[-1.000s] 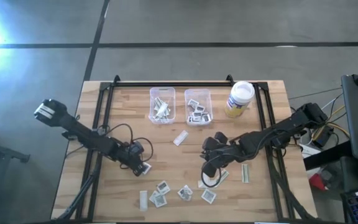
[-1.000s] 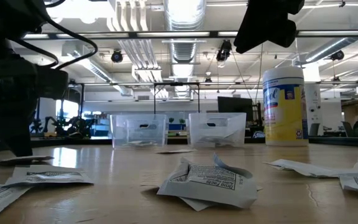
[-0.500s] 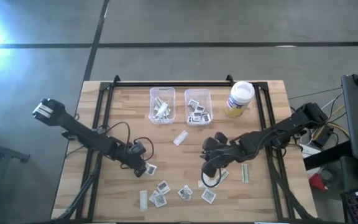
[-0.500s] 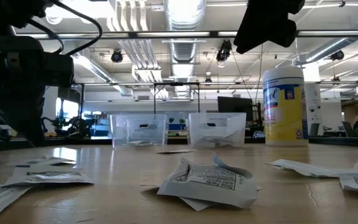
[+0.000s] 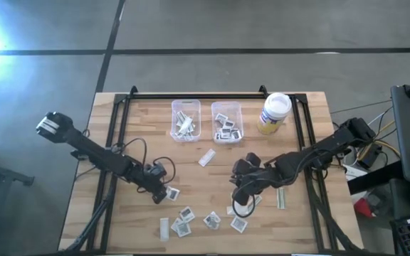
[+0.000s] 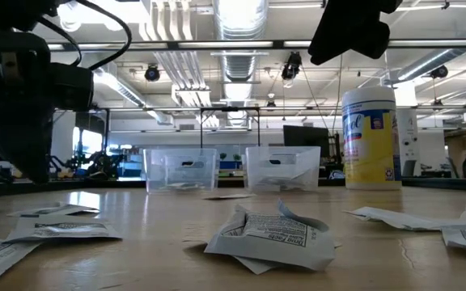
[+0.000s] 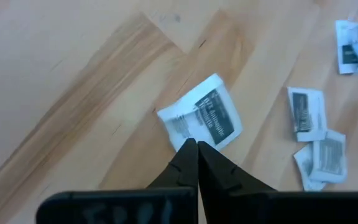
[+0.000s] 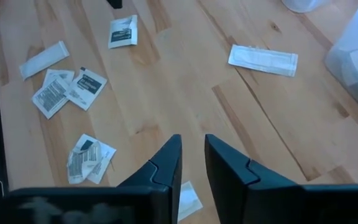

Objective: Pick & Place First Aid Supplies
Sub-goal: Put the gray towelette pack into the right transparent bin

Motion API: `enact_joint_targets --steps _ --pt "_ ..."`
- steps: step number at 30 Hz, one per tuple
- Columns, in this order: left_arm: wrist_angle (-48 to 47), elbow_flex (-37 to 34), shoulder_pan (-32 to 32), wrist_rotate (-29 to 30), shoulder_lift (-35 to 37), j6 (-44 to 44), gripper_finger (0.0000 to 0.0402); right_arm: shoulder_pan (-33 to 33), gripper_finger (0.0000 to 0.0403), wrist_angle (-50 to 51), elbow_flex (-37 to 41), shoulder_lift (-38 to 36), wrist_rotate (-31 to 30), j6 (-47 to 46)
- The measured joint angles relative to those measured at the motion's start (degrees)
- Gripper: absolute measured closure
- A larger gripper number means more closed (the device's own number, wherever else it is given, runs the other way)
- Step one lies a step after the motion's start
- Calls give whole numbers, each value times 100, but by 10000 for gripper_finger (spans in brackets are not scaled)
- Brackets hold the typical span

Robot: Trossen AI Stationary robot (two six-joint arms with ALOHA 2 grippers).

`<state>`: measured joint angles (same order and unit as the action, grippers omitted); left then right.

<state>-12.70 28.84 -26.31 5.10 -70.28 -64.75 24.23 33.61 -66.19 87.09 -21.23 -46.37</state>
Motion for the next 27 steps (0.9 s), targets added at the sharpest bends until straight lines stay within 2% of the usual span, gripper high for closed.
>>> enact_joint_targets --steps 4,9,14,27 --pt "426 -2 -9 40 -1 263 371 2 327 0 0 0 -124 3" --pt "558 -2 -11 356 -42 401 310 2 320 0 0 0 -129 13" --pt "450 -6 -9 421 -360 -150 268 2 320 -6 0 0 -132 19" --pt "486 -6 -9 435 -884 -291 259 2 337 -9 0 0 -141 24"
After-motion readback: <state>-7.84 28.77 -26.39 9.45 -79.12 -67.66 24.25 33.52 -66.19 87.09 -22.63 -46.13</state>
